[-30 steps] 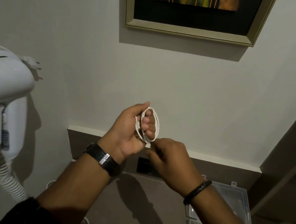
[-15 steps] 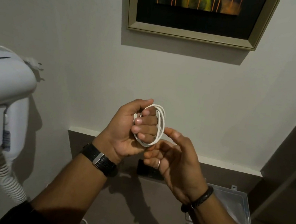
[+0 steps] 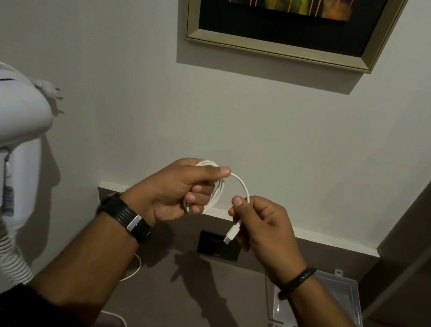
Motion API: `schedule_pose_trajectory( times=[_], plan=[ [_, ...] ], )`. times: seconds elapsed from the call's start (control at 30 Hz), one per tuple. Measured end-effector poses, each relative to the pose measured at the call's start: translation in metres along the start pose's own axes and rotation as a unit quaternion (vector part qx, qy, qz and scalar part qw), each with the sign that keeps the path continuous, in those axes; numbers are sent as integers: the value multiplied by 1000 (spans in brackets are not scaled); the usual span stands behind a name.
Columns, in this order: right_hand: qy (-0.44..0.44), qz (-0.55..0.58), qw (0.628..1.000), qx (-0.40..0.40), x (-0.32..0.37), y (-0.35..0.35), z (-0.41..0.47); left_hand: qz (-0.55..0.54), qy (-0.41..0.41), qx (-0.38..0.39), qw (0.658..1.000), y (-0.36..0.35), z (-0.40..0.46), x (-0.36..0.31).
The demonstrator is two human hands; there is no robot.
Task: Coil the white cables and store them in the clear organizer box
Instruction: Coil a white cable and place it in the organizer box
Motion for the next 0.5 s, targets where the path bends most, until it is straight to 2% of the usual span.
schedule_pose_trajectory(
  times=[0.1, 0.2, 0.37, 0.43, 0.5],
  plan=[
    [-4, 29, 998, 60, 3, 1, 3, -36, 44, 92, 994, -6, -1, 7],
    [3, 11, 995, 101, 4, -3, 8, -30, 53, 106, 993, -10, 3, 13],
    [-4, -66, 995, 73, 0, 6, 10, 119, -9, -37, 992, 1, 7, 18],
    [-12, -96, 992, 80, -1, 10, 8, 223, -36, -85, 971, 2, 6, 18],
    [-28, -78, 992, 99, -4, 16, 6, 316, -51, -117, 940, 1, 5, 17]
  ],
)
Point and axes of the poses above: each hand's wrist, its own z-axis towards the middle knuckle, its own y-axis out of the back of the hand, x = y × z, the point moved 4 cm from there along z, towards the middle knuckle, and after that the axes turned 12 degrees about x, right-handed, at the moved point
